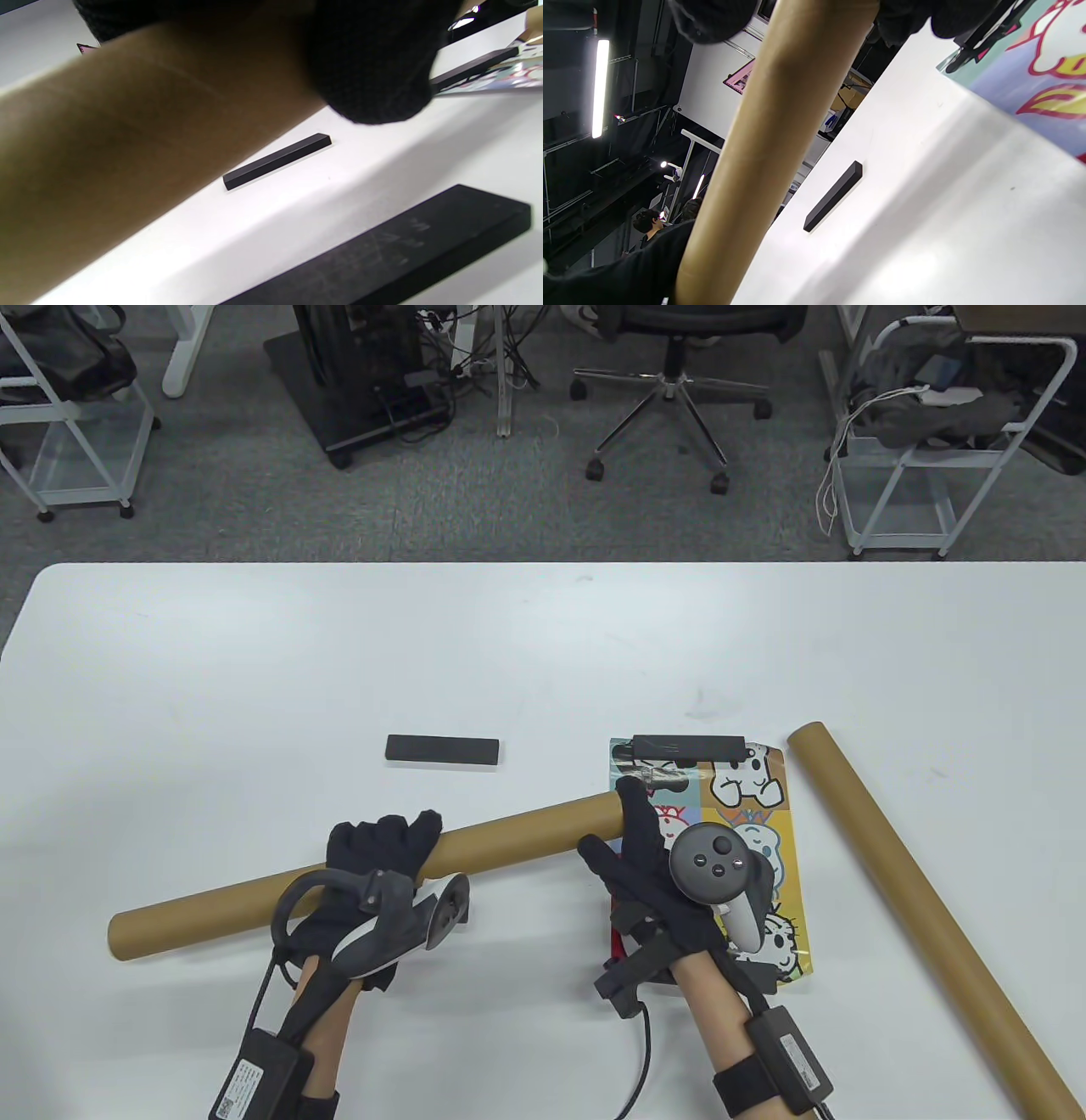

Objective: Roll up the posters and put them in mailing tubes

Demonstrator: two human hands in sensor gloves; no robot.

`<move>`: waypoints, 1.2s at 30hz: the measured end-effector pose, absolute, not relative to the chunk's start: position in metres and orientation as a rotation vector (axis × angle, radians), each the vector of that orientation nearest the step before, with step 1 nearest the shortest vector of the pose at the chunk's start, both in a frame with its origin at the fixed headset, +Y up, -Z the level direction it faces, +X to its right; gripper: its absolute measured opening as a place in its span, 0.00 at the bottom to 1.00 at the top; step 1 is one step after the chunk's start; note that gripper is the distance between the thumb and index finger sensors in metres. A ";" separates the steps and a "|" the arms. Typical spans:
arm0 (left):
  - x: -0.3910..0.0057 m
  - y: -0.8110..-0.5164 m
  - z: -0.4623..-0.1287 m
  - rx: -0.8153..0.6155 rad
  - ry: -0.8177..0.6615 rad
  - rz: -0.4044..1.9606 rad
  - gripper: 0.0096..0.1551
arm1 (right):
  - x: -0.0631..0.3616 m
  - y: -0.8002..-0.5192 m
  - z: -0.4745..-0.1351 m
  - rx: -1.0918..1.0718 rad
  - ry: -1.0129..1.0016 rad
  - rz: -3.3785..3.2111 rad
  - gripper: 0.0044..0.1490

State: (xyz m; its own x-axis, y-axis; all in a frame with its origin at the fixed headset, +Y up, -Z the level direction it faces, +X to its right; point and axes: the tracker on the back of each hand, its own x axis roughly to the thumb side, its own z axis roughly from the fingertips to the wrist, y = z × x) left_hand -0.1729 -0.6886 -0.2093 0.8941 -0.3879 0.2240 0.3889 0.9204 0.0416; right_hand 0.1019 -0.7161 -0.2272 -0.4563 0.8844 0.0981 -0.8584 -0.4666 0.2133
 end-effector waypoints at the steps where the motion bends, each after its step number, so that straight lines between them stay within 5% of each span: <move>1: -0.173 -0.689 -0.210 -0.009 -0.232 -0.405 0.53 | 0.104 -0.716 -0.228 0.233 0.167 2.046 0.56; 15: -0.196 -0.688 -0.217 -0.084 -0.160 -0.323 0.53 | 0.115 -0.706 -0.214 0.239 0.094 2.516 0.55; 36: -0.286 -0.726 -0.240 -0.358 0.361 -0.185 0.60 | 0.095 -0.718 -0.207 0.418 0.206 2.805 0.53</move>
State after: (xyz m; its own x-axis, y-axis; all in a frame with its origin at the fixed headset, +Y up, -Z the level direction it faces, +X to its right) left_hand -0.2864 -0.7257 -0.2401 0.9195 -0.2396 -0.3117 0.1135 0.9208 -0.3732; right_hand 0.0955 -0.7181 -0.2069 -0.9137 0.3105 0.2622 -0.2689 -0.9456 0.1829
